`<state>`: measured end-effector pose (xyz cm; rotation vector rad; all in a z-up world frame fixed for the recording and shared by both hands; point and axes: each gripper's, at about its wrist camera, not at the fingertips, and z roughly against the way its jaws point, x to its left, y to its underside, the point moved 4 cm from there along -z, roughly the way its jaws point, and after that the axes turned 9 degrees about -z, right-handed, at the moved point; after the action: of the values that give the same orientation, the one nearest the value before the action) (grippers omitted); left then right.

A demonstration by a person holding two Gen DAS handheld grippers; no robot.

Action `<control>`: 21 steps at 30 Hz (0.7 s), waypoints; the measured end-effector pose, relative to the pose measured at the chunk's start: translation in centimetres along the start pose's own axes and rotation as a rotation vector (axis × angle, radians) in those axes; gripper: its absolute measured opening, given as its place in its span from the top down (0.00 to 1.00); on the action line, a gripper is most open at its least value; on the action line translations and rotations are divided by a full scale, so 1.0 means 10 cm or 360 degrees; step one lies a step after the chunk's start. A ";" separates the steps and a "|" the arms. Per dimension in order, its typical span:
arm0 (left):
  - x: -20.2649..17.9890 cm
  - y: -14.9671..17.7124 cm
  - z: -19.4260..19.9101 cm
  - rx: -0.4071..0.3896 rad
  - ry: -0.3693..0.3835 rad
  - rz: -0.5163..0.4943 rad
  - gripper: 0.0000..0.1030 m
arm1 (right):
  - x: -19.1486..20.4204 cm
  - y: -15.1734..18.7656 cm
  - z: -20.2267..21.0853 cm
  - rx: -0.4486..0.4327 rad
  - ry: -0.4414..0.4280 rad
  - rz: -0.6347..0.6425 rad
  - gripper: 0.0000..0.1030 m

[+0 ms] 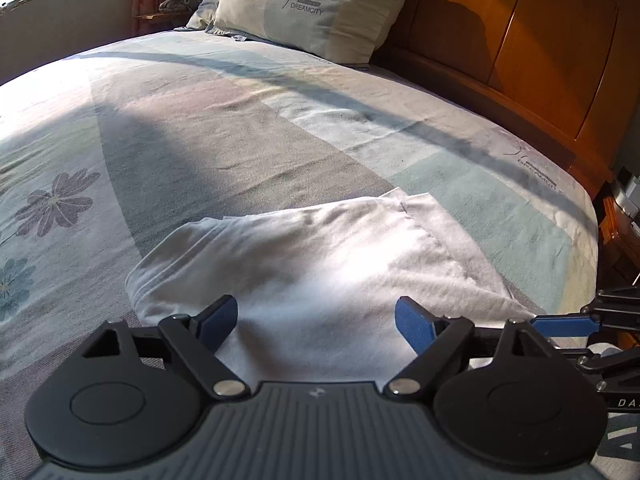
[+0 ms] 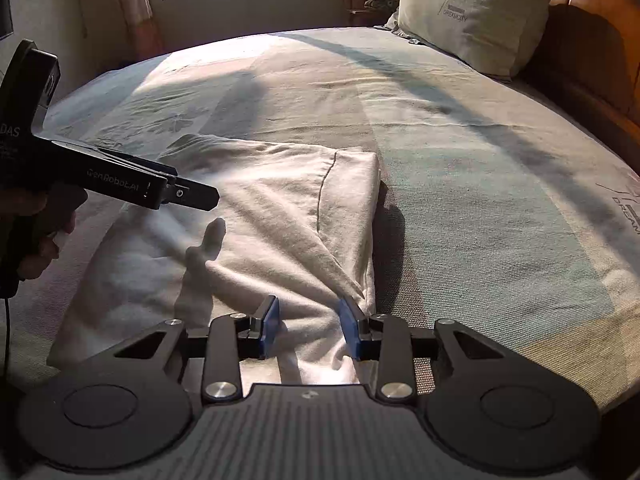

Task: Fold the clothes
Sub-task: 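Open the right gripper and release the shirt edge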

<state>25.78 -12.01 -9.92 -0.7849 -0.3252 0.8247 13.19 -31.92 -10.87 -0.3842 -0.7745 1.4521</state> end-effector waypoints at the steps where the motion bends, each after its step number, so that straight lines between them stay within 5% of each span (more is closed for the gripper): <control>1: 0.00 -0.05 0.00 -0.0018 0.0015 -0.0013 0.16 | -0.02 0.01 0.00 -0.0007 -0.0017 -0.0025 0.62; 6: 0.06 -0.17 -0.36 0.0088 -0.0045 -0.0088 0.16 | 0.01 0.03 -0.02 -0.0027 -0.0035 -0.0026 0.55; 14: -0.05 -0.36 -0.24 0.0065 -0.0140 -0.0193 0.16 | -0.07 0.09 0.12 -0.0075 -0.0095 -0.0131 0.55; 21: -0.46 0.20 0.26 0.0149 -0.0074 -0.0177 0.16 | -0.01 0.18 0.16 -0.0018 -0.0073 -0.0134 0.54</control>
<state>20.29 -13.39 -9.46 -0.6555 -0.3656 0.7492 10.81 -32.18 -10.98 -0.3243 -0.8267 1.3819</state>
